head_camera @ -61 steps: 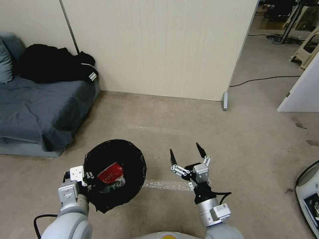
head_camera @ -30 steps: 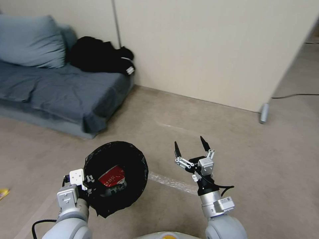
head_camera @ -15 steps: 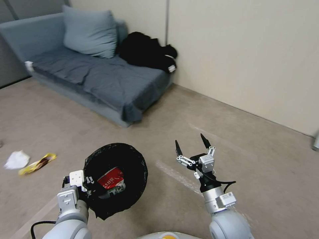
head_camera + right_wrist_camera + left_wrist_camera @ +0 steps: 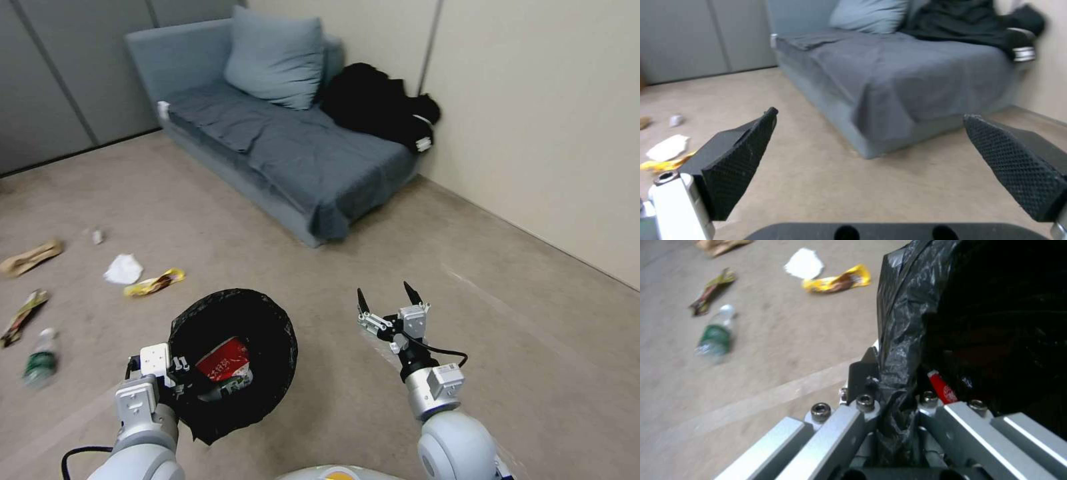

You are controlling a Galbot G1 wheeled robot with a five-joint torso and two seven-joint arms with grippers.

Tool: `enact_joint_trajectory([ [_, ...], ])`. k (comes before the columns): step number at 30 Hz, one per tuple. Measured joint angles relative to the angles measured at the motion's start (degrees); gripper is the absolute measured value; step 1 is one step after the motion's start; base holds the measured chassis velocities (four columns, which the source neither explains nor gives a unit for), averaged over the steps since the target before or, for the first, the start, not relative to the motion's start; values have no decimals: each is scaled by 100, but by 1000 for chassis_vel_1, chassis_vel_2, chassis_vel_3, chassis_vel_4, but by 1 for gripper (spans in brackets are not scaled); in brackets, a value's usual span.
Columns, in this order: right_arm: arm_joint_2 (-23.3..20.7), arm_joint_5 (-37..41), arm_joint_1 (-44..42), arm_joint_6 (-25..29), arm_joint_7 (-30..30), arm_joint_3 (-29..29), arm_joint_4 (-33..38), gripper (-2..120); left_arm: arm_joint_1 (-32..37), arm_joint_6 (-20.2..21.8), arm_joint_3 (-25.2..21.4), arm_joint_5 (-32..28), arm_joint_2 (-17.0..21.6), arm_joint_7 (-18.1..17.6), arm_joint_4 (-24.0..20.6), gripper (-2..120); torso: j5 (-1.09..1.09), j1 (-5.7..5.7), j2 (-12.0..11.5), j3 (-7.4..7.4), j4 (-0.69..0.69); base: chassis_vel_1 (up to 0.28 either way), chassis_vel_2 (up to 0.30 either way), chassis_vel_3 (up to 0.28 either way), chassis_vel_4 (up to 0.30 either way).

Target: Pick up the trash bin, then pick up the garbage from the floor and place it into the trash bin.

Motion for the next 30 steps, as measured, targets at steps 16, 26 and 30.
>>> enact_joint_trajectory([
  [16, -102, 3, 1, -72, -167, 119, 66, 100, -51, -9, -12, -12, 1, 16, 46, 0, -1, 0, 0, 0, 0, 133, 129, 126, 133],
  [26, -121, -15, 10, -25, -263, 134, 54, 100, -73, -24, -20, -22, 13, 28, 84, 0, 0, 0, 0, 0, 0, 119, 130, 128, 119],
  [30, -121, -17, 2, -14, -269, 140, 55, 100, -75, -28, -18, -22, 14, 28, 96, 0, 0, 0, 0, 0, 0, 125, 116, 131, 119],
])
